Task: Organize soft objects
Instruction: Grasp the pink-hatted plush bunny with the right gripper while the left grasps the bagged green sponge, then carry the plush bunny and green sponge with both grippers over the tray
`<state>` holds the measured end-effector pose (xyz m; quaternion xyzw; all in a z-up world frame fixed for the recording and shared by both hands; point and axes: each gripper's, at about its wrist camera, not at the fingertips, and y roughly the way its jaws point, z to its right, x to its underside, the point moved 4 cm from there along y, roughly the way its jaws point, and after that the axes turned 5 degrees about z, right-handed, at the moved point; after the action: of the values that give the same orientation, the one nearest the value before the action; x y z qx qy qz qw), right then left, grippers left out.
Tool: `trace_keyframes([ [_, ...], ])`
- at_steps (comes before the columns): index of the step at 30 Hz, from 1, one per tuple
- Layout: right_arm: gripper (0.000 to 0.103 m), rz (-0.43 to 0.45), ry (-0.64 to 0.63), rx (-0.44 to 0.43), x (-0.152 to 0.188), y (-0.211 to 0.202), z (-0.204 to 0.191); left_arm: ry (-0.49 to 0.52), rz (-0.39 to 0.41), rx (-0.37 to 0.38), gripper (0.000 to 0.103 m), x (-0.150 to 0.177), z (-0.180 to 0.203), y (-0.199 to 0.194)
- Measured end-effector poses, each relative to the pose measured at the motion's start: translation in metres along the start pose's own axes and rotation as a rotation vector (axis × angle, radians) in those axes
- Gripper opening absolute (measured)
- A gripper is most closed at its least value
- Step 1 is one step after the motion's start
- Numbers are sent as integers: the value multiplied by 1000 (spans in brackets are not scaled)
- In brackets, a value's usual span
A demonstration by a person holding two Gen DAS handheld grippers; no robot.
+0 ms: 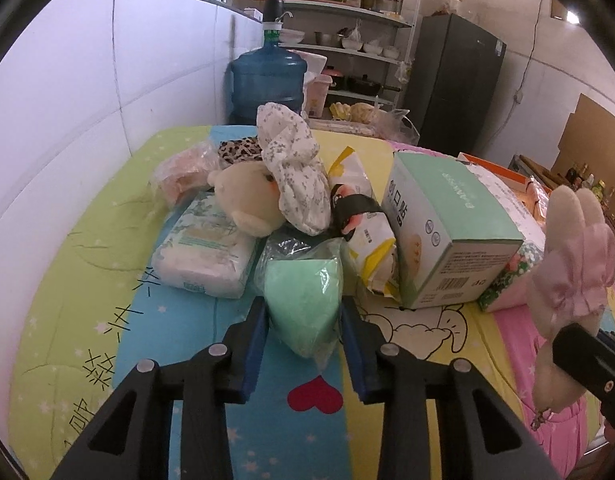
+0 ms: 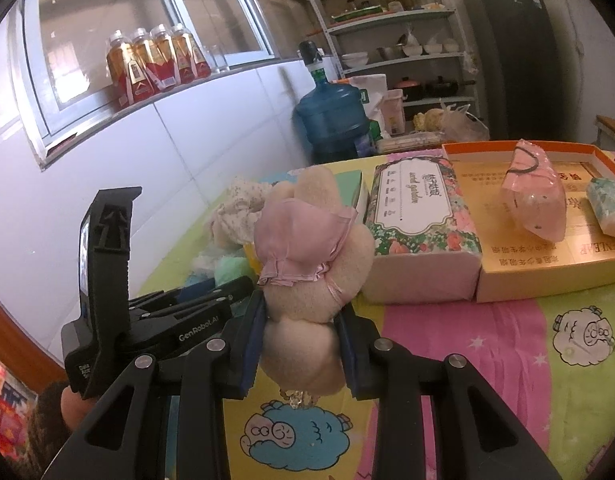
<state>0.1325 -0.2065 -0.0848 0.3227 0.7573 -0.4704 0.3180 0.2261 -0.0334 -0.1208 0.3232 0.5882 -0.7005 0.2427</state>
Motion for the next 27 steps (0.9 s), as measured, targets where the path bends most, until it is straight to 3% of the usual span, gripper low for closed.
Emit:
trace_keyframes([
  [8,35,11,-18,-17,-4,-1,-6,-1,77,-12,35,-1,0,-31],
  [14,35,49,-54,-43,-19,-9,-18,-20,155,-1,35,-21,2,-62],
  [21,35,112,-81,-37,-47,-18,-18,29,214,24,35,-50,35,-75],
  [27,35,161,-65,14,-67,-33,8,77,247,76,36,-68,85,-77],
])
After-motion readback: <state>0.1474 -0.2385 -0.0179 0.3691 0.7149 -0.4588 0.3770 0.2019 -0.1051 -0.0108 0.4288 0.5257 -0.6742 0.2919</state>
